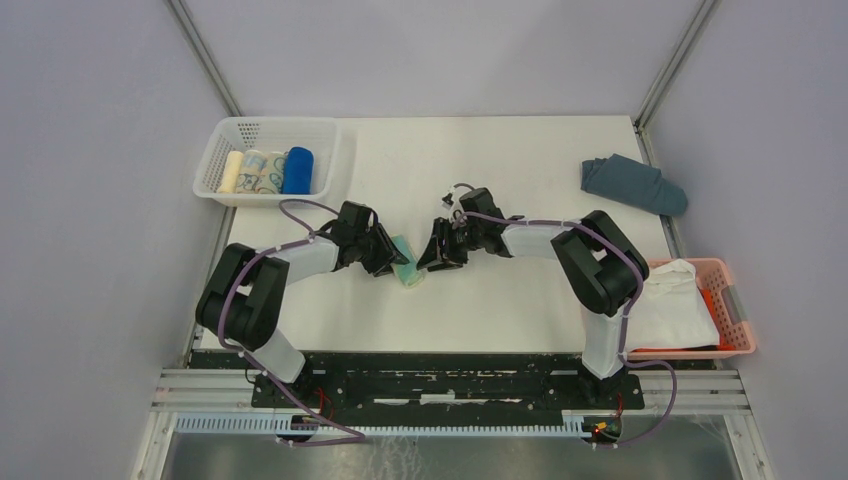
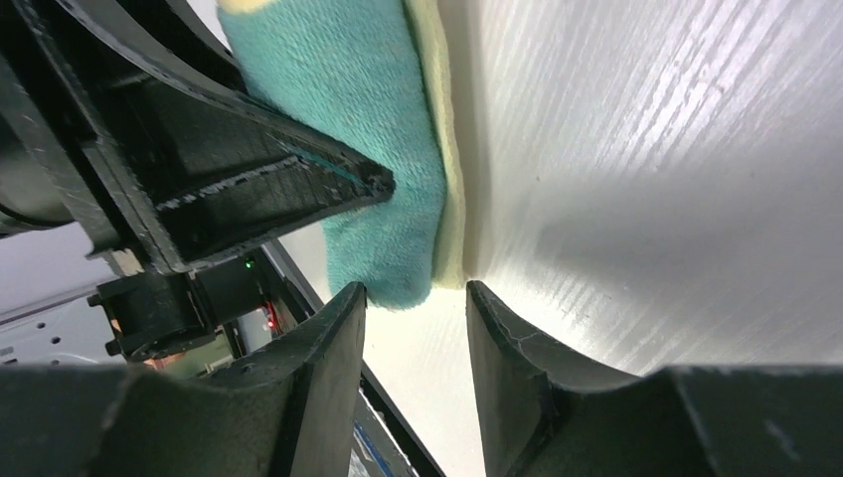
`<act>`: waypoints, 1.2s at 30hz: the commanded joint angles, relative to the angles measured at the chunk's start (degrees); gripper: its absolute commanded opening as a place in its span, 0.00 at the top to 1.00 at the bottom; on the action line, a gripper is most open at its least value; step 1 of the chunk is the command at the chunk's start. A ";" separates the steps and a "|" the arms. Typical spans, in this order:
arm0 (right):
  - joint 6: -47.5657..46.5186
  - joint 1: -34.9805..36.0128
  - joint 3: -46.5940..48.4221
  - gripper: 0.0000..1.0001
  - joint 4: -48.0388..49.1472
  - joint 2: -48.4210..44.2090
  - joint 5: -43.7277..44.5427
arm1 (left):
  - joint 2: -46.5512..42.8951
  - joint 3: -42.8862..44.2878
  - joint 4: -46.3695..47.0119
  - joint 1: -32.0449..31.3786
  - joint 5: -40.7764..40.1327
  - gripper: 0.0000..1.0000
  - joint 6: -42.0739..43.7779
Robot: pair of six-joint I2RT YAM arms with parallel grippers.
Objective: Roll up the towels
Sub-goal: Pick up the towel at the center of the board.
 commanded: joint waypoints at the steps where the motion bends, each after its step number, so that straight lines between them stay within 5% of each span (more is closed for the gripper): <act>1: 2.31 -0.78 2.78 0.51 6.53 -1.18 0.21 | 2.63 -0.58 -7.86 0.32 -3.61 0.61 5.70; 19: 1.67 1.30 4.35 0.66 7.01 7.59 -0.73 | 3.15 0.45 -7.46 0.34 -3.11 0.59 5.90; 26: -2.66 2.82 3.60 0.79 2.14 9.04 1.02 | 2.49 -0.94 -3.65 0.34 -0.62 0.48 4.20; 36: -2.74 4.37 4.46 0.83 1.11 10.52 1.50 | 4.32 -3.61 3.46 -2.25 0.30 0.44 -0.34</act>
